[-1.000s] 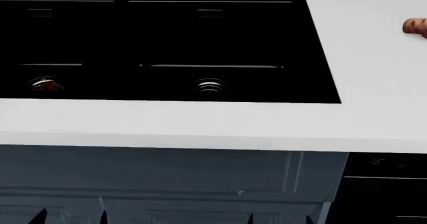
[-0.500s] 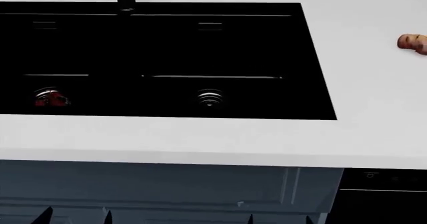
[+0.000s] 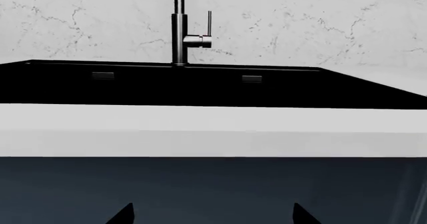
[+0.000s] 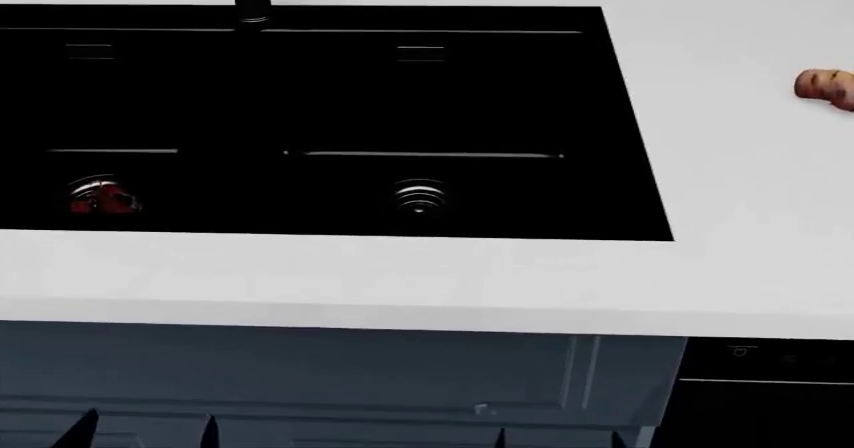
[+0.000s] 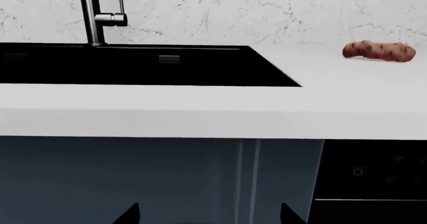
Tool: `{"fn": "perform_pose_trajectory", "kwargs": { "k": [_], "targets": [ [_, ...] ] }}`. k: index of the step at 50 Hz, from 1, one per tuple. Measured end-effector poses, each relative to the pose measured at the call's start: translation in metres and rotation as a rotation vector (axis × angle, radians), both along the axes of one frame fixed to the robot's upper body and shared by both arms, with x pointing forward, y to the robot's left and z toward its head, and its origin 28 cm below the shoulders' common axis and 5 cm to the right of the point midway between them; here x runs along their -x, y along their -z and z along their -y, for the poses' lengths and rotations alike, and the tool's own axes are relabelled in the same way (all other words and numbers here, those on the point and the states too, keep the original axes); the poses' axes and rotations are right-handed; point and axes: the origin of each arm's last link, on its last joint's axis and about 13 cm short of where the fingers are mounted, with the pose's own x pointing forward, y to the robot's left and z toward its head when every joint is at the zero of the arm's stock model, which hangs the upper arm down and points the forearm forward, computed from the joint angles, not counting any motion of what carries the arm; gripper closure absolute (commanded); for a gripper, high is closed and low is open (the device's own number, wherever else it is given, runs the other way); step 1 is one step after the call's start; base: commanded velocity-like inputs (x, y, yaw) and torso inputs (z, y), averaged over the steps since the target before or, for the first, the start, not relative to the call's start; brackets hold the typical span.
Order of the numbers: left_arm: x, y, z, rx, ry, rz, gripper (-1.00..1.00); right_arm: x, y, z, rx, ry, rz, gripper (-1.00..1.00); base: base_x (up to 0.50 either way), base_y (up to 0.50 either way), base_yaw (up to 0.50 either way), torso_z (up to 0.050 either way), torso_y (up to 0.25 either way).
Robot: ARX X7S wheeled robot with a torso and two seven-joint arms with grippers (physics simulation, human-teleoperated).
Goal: Turn the sink spout to the right.
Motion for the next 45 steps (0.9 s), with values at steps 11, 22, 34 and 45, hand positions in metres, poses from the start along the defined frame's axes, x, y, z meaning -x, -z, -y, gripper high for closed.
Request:
{"fn": "perform_pose_trajectory", "kwargs": {
  "k": [11,22,34,45],
  "targets": [
    [0.0,-0.018,-0.007,-0.01,-0.028,0.038,-1.0,-0.001,-0.012,0.001,-0.001,-0.001,0.017,-1.0,0.0,0.0,0.0,0.0,0.0],
    [0.002,-0.056,-0.014,0.029,-0.066,0.117,-1.0,0.001,-0.037,0.009,0.028,0.031,0.058,-1.0,0.0,0.0,0.0,0.0,0.0],
    [0.007,-0.095,-0.02,0.05,-0.096,0.213,-1.0,0.004,-0.076,0.015,0.086,0.046,0.129,-1.0,0.0,0.0,0.0,0.0,0.0],
    [0.01,-0.117,-0.026,0.047,-0.12,0.269,-1.0,0.004,-0.099,0.03,0.126,0.087,0.172,-1.0,0.0,0.0,0.0,0.0,0.0]
  ]
}}
